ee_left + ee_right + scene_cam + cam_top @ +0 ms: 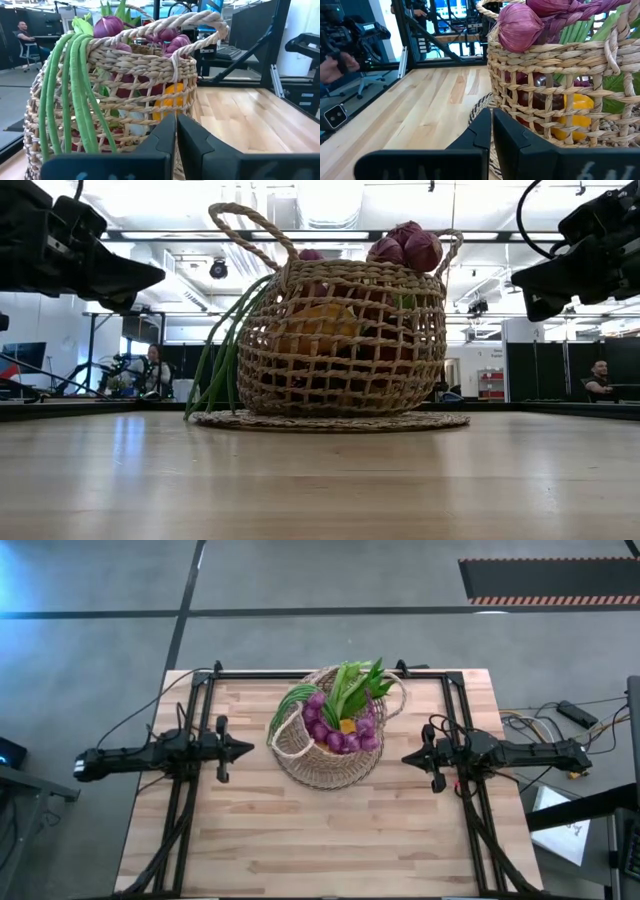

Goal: Build produce basket
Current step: Return to Home Position

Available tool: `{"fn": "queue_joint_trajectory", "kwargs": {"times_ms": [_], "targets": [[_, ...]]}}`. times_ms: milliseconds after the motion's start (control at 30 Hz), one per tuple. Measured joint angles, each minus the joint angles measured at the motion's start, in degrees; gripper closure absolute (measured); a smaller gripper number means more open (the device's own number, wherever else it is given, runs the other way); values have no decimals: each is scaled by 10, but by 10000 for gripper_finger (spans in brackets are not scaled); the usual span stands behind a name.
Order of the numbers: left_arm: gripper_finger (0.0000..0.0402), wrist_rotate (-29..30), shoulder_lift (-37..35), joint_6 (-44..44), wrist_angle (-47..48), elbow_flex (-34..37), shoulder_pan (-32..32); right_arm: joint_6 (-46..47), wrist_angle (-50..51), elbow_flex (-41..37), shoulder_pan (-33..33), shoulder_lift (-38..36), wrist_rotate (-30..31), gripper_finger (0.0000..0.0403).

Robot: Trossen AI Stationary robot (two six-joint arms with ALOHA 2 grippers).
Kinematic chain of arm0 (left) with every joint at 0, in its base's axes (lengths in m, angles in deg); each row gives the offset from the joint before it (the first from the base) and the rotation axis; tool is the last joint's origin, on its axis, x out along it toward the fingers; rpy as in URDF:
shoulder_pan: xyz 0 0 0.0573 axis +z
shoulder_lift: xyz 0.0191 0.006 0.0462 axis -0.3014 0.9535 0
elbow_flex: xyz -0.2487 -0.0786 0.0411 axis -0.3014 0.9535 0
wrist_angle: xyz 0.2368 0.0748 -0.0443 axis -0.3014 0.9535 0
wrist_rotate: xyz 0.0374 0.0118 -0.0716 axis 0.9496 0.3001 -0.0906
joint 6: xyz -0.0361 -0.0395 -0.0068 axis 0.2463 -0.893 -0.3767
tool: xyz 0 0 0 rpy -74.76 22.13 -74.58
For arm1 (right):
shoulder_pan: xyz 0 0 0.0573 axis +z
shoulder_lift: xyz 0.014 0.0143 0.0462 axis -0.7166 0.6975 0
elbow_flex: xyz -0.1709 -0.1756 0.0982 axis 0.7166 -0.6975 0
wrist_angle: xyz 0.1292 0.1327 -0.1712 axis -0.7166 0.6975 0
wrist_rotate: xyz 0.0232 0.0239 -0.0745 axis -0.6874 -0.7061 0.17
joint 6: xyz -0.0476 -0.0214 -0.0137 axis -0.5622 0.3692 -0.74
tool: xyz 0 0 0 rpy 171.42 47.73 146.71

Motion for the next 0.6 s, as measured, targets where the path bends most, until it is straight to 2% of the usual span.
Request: {"fn": "queue_joint_trajectory", "kwargs": {"times_ms": [600], "targets": [[402,0,20,0,-9,0,0,0,-1,0,0,0,0,394]]}}
